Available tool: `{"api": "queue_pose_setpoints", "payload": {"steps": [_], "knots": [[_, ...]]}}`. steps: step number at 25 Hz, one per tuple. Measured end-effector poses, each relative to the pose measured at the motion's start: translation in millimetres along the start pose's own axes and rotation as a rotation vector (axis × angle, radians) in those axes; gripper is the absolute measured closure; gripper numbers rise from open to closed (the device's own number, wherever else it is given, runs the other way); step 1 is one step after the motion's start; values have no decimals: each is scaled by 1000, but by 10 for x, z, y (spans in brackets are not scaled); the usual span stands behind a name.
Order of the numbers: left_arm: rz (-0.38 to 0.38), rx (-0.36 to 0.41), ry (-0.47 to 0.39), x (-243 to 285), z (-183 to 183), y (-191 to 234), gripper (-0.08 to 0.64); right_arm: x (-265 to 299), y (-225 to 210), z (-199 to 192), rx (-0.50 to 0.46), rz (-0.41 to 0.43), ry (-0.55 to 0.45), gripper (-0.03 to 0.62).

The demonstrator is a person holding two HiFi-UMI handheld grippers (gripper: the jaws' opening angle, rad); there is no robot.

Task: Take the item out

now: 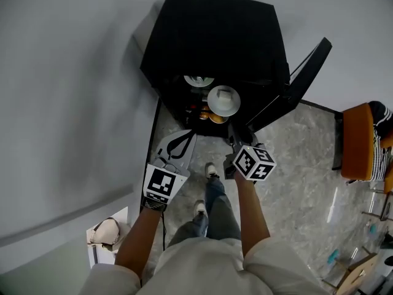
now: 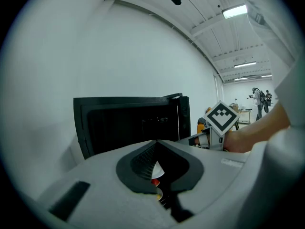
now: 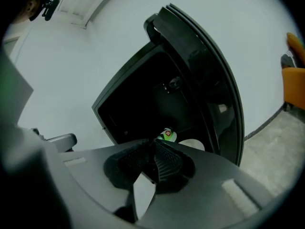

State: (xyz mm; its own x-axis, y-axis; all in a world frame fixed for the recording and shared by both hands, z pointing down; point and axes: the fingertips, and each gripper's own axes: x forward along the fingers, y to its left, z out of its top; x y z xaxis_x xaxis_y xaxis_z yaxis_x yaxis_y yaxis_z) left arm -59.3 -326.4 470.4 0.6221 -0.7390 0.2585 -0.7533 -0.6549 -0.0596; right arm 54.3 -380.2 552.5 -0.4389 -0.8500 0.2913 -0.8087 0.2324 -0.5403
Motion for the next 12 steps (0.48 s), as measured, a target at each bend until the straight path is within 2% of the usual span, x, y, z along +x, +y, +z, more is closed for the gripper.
{"api": "queue_pose_setpoints", "payload": {"steps": [3,6,12], "knots": [[3,-7,15,31,-124,32,555,172,-97,-220,57,-2,32,539],[5,-11,21,52,-222,52,555,334,-192,-470,100,-22,63,496],[13,-31,48,133,-420,131,555,603,-451,-783,189,-75,70,488]]}}
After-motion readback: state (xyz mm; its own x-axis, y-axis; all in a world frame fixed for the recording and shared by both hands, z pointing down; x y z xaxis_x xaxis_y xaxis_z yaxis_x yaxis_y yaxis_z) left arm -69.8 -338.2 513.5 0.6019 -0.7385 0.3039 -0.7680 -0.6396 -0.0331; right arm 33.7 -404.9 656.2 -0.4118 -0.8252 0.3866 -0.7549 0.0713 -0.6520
